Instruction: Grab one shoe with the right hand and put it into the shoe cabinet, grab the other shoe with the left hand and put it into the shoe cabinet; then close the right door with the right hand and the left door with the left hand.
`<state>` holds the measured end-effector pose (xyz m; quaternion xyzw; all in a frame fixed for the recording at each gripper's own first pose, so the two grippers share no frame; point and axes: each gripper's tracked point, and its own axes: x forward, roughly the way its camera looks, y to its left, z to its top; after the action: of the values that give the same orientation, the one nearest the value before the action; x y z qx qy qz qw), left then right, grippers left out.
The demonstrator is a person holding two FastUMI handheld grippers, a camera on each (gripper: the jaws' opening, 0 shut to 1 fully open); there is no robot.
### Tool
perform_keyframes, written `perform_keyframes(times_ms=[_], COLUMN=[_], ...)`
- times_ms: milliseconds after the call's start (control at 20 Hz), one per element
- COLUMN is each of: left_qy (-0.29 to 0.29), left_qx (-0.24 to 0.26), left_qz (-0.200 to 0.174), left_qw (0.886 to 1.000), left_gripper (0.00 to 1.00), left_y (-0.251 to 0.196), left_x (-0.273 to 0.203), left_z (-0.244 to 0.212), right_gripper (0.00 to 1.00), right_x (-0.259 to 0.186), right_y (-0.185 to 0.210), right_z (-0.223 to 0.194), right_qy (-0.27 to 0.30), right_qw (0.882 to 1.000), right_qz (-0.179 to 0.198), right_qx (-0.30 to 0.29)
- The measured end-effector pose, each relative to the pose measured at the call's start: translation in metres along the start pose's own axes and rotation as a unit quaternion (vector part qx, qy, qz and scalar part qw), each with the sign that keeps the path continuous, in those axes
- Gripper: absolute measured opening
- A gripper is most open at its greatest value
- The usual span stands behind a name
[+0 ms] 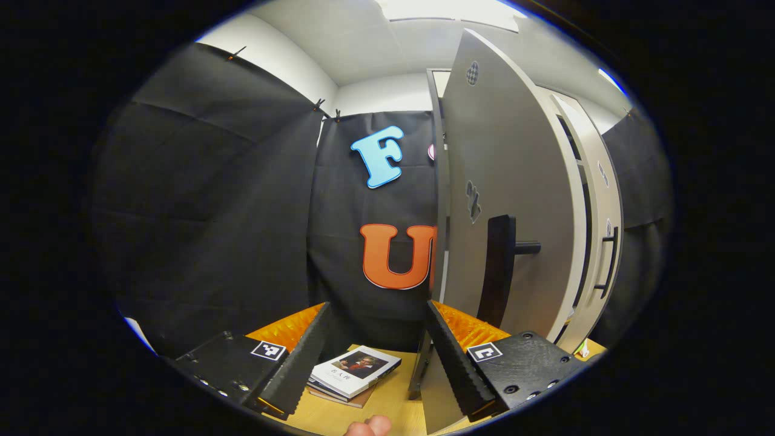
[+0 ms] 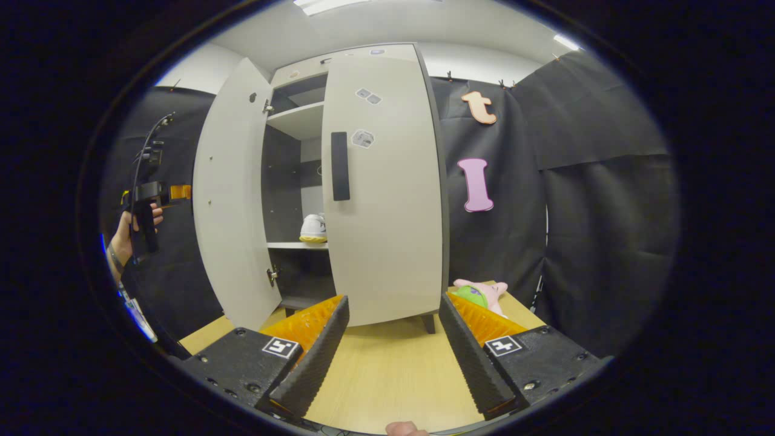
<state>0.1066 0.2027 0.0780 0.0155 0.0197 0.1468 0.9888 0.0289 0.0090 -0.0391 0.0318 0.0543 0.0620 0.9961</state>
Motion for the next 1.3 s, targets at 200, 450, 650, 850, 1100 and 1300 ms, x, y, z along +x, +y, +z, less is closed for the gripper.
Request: perform_keyframes(times_ms=[200, 450, 650, 850, 1100, 1300], left_qy=[-0.018, -0.009, -0.01, 0.005, 0.003, 0.025], left_qx=[0.026, -0.005, 0.011, 0.022, 0.035, 0.018], left_qz=[0.017, -0.027, -0.063, -0.1, -0.117, -0.151], left_qw=[0.999, 1.0, 0.998, 0.995, 0.992, 0.988], left_gripper=[0.93, 0.93, 0.94, 0.94, 0.93, 0.95], left_y=[-0.021, -0.07, -0.117, -0.159, -0.183, -0.207], left_x=[-0.007, -0.001, 0.009, 0.002, -0.028, -0.075], left_z=[0.005, -0.001, -0.005, -0.022, -0.034, -0.057], right_gripper=[0.97, 0.97, 0.97, 0.97, 0.97, 0.97], right_x=[-0.001, -0.001, -0.005, -0.009, -0.005, 0.0], right_y=[-0.007, -0.018, -0.035, -0.048, -0.057, -0.049], right_z=[-0.004, -0.004, -0.006, -0.011, -0.015, -0.006], right_qy=[0.005, 0.006, 0.007, 0.009, 0.015, 0.007], right_qw=[1.0, 1.0, 0.999, 0.999, 0.998, 0.999], right_qz=[-0.006, -0.015, -0.029, -0.045, -0.052, -0.04], right_qx=[0.006, 0.009, 0.013, 0.024, 0.029, 0.032])
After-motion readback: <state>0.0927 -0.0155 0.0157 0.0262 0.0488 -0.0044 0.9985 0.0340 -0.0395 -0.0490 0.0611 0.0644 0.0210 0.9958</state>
